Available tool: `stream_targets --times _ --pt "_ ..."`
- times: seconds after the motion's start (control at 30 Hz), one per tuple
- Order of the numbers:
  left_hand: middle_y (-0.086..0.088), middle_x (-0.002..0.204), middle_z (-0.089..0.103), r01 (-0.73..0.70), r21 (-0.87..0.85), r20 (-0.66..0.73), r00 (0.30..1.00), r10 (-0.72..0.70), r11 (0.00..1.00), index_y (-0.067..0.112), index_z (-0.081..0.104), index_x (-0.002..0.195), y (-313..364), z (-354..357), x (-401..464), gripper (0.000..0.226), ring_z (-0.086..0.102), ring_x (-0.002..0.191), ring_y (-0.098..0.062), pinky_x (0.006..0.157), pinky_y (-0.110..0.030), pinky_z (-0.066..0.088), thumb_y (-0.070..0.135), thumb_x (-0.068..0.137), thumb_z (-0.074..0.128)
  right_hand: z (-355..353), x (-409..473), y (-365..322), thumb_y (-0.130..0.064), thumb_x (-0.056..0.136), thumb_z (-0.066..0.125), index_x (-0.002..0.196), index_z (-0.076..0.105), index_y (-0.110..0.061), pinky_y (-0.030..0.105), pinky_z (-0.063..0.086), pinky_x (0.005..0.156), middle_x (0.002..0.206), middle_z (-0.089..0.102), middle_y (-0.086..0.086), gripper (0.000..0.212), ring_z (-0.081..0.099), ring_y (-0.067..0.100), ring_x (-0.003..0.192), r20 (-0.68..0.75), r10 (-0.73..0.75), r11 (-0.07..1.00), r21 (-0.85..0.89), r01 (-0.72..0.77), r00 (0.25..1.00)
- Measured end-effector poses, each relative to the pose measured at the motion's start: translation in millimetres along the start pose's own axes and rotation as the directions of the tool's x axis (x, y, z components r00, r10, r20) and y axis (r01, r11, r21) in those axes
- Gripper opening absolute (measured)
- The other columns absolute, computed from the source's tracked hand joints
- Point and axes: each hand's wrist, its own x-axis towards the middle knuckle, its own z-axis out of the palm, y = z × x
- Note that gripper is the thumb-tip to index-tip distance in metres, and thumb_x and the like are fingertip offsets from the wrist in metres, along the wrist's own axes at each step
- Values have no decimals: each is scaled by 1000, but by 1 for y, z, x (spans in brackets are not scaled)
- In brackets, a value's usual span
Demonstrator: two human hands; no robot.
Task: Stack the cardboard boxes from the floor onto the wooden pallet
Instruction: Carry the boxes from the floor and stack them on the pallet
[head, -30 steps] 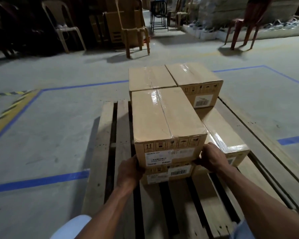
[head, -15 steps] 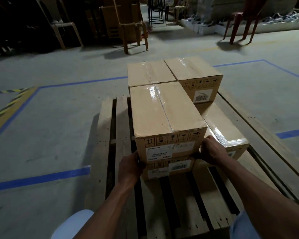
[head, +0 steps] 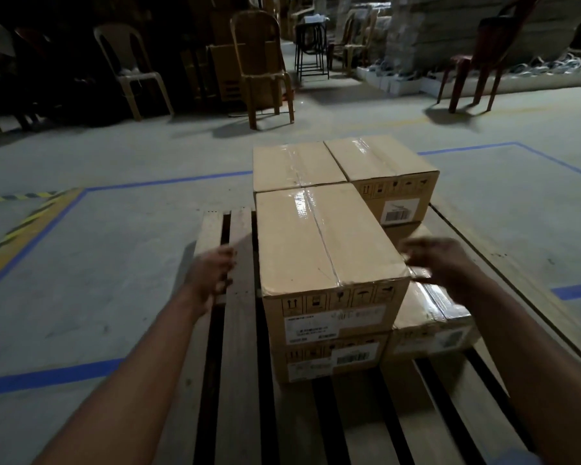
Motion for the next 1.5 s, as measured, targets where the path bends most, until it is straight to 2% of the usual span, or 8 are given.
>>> stream_targets --times 0.1,0.2,0.33,0.43,0.53,0.97,1.2,1.5 --pt "1 152 55 -48 -97 42 998 52 994 22 52 153 47 30 42 56 49 140 -20 108 -44 39 44 102 60 16 15 -50 -38 100 64 115 71 -22 41 55 77 115 72 4 23 67 24 106 -15 -74 987 139 75 997" --pt "11 129 66 -63 -61 83 994 68 996 27 64 141 70 56 82 63 61 118 -14 101 -44 46 59 87 72 40 27 -75 -36 102 61 106 68 -18 35 50 69 100 63 6 19 62 22 89 97 -100 994 -33 103 990" --pt "-3 100 72 -129 -29 63 989 130 991 18 71 97 77 74 108 39 63 97 -26 77 -36 47 33 61 77 61 49 -70 -14 101 55 104 65 -10 44 55 81 107 62 15 11 61 32 97 78 -55 974 -217 71 995" --pt "-8 88 72 -196 27 41 980 195 980 10 72 103 76 79 102 26 65 81 -27 63 -27 53 2 77 70 69 53 -64 -14 100 54 108 68 -13 59 53 97 112 63 18 17 61 38 104 32 -32 985 -166 37 999" --pt "-8 91 75 -224 57 52 974 221 973 8 74 111 68 76 112 35 68 81 -25 70 -30 56 -10 84 62 69 54 -61 -17 99 54 108 69 -16 61 52 98 113 64 17 18 61 38 105 25 -43 984 -173 47 999" --pt "-6 115 75 -272 66 31 962 270 960 20 70 129 51 79 127 32 72 100 -25 88 -40 62 8 103 57 76 48 -62 -8 102 46 119 65 -8 54 54 94 114 64 22 26 62 41 106 14 -41 995 -92 42 999" --pt "-6 114 76 -297 144 2 954 300 944 27 73 107 50 78 130 17 72 110 -31 102 -54 57 18 98 62 71 43 -66 -11 107 47 132 60 -8 52 51 94 106 57 13 29 57 34 100 14 -38 990 -135 40 999" --pt "-7 113 75 -364 247 -58 919 389 898 18 73 111 51 84 128 19 69 107 -29 99 -40 56 22 102 57 75 48 -63 -6 103 49 105 68 1 37 50 73 92 62 13 21 59 26 83 -63 -98 987 -134 89 993"
